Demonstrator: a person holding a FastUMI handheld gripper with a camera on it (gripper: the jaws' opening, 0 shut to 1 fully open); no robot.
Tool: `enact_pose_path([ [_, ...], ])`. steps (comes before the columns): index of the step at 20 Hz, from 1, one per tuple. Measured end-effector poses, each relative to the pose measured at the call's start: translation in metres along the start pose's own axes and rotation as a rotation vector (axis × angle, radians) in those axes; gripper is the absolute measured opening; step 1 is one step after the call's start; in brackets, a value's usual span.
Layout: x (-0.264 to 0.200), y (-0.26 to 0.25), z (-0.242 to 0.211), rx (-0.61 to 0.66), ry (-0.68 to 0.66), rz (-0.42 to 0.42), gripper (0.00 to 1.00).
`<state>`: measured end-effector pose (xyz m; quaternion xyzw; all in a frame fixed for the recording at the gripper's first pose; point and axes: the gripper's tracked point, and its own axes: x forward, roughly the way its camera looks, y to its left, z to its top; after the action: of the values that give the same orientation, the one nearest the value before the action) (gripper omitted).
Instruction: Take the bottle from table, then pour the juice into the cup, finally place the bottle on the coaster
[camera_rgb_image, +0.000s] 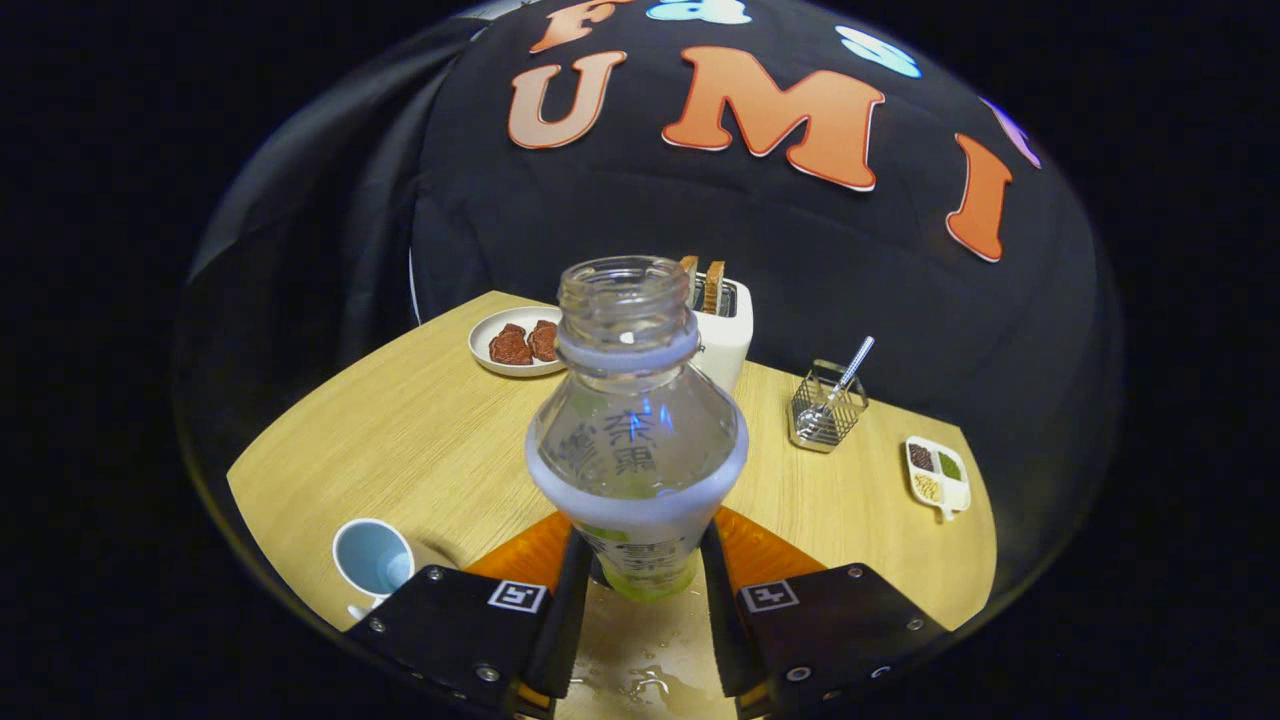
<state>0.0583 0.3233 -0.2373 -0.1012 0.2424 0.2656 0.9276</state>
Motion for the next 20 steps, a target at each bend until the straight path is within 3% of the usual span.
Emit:
enact_pose_path([
  [8,0.046,0.008,-0.03,0.138,0.068,0.039,0.56],
  [11,0.048,0.003,-0.027,0.171,0.034,0.029,0.56],
  [17,0.026,-0.005,-0.033,0.178,0.042,0.011,0.69],
  [20,0.006,-0.011,-0.019,0.215,0.009,0.017,0.93],
])
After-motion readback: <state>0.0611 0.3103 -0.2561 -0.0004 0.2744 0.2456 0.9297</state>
